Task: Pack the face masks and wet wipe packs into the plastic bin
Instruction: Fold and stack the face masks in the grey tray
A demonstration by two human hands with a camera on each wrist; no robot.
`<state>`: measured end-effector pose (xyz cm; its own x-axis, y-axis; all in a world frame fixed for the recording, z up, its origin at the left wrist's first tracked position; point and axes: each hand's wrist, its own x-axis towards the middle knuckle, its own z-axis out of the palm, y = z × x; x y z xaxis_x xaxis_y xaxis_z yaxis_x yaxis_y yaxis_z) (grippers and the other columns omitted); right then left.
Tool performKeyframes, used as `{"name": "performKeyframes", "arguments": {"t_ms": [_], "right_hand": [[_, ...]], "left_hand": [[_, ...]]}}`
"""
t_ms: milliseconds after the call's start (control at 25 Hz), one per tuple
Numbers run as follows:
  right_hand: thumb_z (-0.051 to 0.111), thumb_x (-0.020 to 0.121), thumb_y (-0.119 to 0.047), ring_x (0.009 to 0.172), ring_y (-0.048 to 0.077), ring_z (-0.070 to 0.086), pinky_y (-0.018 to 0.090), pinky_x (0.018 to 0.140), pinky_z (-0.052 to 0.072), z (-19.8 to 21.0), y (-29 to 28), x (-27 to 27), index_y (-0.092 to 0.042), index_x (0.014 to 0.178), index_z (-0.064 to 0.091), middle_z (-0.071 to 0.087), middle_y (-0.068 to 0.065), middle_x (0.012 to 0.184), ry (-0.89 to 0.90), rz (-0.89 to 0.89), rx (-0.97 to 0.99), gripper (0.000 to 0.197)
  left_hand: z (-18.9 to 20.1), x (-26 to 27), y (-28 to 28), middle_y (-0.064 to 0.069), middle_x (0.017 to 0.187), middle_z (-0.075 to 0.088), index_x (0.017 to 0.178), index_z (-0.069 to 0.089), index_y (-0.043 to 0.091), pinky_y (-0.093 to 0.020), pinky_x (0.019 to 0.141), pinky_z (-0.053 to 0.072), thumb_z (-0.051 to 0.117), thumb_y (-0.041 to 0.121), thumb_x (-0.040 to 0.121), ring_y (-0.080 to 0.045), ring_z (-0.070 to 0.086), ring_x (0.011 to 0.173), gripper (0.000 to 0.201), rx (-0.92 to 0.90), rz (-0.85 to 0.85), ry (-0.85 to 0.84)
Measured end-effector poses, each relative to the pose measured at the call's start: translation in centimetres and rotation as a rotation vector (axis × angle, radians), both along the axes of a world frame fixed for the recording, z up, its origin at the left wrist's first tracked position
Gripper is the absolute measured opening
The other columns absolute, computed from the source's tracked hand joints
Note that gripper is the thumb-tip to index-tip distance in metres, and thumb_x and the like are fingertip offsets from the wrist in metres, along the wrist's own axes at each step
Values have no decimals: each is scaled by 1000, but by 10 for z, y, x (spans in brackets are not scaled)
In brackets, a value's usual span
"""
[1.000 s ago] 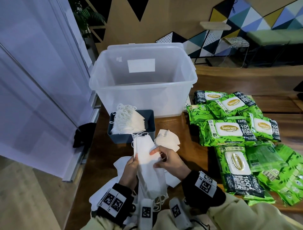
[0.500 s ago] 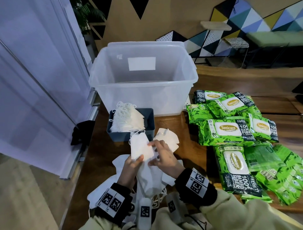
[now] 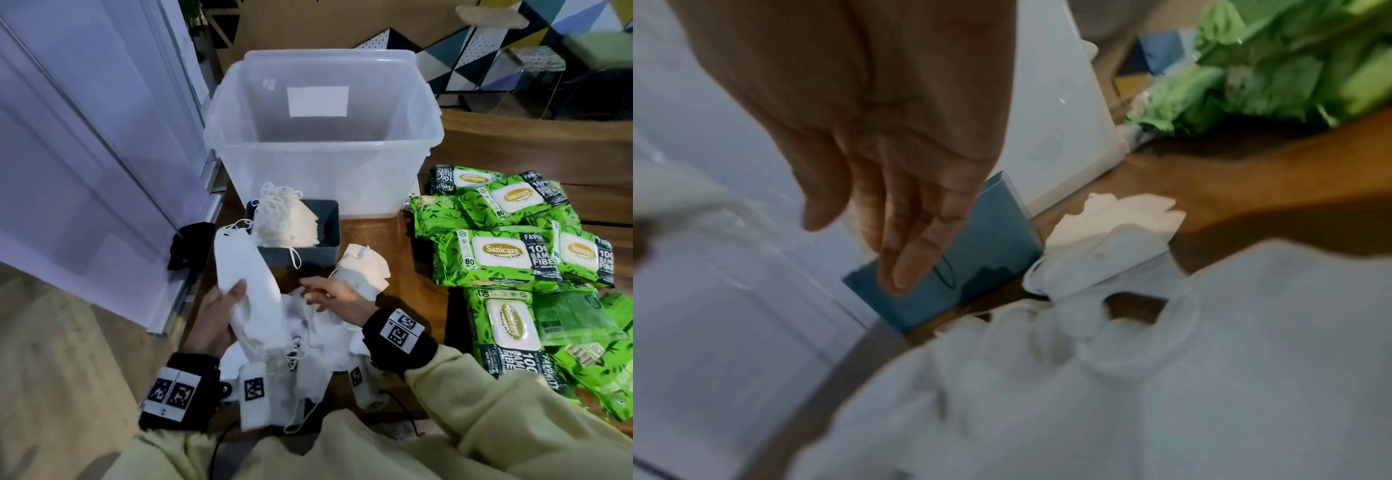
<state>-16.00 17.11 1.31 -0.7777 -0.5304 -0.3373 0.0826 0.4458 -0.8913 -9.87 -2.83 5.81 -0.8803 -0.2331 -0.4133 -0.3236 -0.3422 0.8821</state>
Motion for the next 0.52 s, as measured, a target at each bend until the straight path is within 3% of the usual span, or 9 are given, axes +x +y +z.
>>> {"name": "performKeyframes", "arguments": {"t_ms": [80,200,280,400,520], "right_hand": [[46,94,-3,104,23,55,15,86,44,-16,1,4,-4,127,53,59,16,119,227,128,256,34],[46,93,-5,126,25,42,34,102,38,-40,-15,16,-9,128,54,49,12,133,426,462,518,35],[47,93,-7,134,24,32,38,102,38,-48,-37,20,-8,129,52,44,10,137,524,557,514,36],[54,91,-11,132,31,32,46,102,37,-53,-78,25,-2,128,51,47,15,135,708,704,441,39],[61,86,-20,132,29,29,38,105,31,-61,-108,33,-2,131,45,41,14,138,787,822,568,51]], "left_hand": [[4,11,-26,-5,82,74,95,63,8,-33,69,59,50,13,94,-20,70,75,14,-36,107,-10],[3,23,-57,-11,106,68,101,62,13,-38,89,52,51,14,95,-23,65,94,12,-104,190,-28],[3,27,-69,-5,102,70,100,61,16,-34,82,56,49,13,95,-17,67,89,13,-99,240,-20],[3,28,-73,6,84,74,99,61,16,-24,65,59,48,12,96,-9,70,73,14,-87,268,-13],[5,26,-69,-1,92,71,100,60,13,-28,74,57,48,12,96,-12,69,79,13,-125,228,-18]]}}
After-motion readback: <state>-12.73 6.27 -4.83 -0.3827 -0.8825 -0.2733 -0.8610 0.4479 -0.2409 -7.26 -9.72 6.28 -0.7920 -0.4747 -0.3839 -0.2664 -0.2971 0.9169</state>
